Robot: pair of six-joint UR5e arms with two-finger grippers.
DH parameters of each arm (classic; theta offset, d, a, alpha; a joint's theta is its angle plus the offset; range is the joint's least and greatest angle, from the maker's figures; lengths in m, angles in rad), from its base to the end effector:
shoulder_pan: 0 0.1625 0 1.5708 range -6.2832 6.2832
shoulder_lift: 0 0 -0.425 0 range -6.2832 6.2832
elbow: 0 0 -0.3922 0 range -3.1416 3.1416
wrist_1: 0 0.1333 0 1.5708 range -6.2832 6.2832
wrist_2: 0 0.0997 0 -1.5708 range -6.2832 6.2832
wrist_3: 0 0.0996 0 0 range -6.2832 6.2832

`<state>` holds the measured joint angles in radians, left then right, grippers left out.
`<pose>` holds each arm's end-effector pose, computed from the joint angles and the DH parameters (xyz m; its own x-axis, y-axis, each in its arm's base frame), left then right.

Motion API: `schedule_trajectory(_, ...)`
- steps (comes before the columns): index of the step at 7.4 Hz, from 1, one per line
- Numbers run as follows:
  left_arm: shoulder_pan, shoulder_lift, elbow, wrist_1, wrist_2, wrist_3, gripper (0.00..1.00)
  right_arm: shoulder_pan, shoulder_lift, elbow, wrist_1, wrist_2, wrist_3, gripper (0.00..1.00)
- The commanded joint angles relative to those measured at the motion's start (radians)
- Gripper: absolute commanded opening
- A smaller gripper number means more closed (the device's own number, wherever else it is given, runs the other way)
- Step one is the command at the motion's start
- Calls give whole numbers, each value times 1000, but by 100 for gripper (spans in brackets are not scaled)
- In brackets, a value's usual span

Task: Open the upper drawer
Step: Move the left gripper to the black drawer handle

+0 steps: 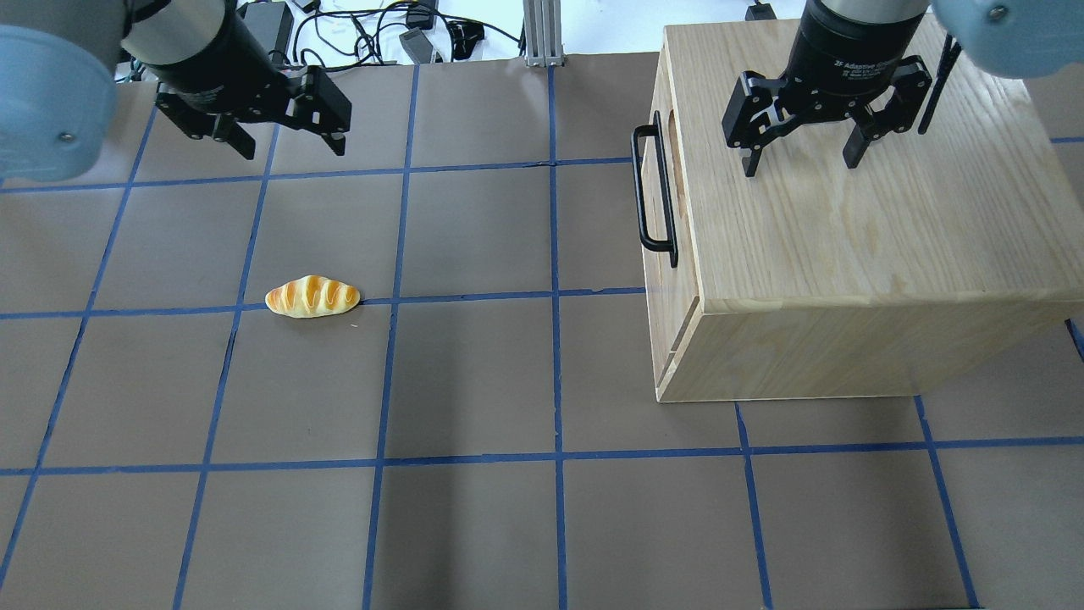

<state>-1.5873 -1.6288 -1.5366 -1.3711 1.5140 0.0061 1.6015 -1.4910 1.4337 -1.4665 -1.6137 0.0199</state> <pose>-0.1477 -0.5299 0.4970 -0.9980 0.0324 0.0548 0.0223 0.9843 -0.1753 0.1449 -0.5161 0.5045 -0.9990 -0.0128 0.0438 -0.0108 0.9989 0.0461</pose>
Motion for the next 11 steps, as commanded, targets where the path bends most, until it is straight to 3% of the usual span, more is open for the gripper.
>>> schedule_trajectory(1,-95,-42,6,87,-70,-150,100,0,0,-1,0,0,-1,100)
schedule_trajectory(4,-184,-110,3,229,-187,-254,100,-2,0,-1,0,0,0,100)
schedule_trajectory(7,-267,-178,4,303,-202,-419,100,0,0,-1,0,0,-1,100)
schedule_trajectory(11,-356,-224,7,303,-199,-623,100,-2,0,-1,0,0,-1,100)
